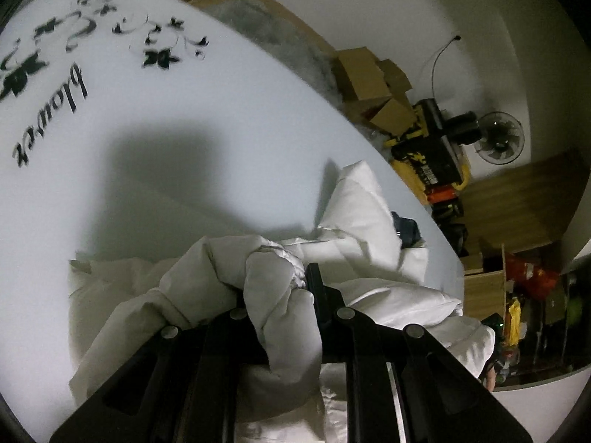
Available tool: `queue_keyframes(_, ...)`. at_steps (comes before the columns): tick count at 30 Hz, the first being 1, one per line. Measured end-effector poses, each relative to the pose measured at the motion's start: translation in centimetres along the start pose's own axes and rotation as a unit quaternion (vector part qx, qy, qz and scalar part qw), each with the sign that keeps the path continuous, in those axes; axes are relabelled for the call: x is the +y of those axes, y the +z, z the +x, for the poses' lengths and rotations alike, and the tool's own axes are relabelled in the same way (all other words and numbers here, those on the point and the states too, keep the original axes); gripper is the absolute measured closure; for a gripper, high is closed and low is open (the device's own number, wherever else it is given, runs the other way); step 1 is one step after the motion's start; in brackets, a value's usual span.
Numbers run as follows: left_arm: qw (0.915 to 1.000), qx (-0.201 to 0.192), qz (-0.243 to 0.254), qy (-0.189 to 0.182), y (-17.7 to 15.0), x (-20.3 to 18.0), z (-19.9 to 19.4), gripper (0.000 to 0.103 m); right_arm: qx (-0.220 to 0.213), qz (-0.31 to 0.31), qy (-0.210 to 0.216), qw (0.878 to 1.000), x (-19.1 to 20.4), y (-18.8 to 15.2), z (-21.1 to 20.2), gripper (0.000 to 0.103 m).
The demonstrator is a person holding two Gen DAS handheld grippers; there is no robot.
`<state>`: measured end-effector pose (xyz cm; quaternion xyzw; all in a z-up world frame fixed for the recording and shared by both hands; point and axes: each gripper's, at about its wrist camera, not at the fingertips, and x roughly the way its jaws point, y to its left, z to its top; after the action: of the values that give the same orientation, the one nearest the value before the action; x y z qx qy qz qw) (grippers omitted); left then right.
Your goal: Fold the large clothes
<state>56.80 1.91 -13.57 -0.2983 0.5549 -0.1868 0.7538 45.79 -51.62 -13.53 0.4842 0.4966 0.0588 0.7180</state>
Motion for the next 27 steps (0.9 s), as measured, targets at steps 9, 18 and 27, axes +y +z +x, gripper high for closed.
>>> queue_keyframes(9, 0.9985, 0.009, -0.024, -0.048, 1.6, -0.9, -2.4, 0.062, -0.039, 0.028, 0.049, 0.998, 1.0, -0.2, -3.5, 0.034)
queue_keyframes(18, 0.9674, -0.24, 0.073, 0.034, -2.4, -8.2, -19.7, 0.012, -0.233, -0.153, -0.022, 0.96, 10.1, -8.7, -17.8, 0.044)
queue_keyframes(27, 0.8984, -0.32, 0.229, 0.195, -16.0, -16.6, -14.8, 0.012, -0.265, -0.315, -0.102, 0.905, 16.8, -21.0, -14.5, 0.058)
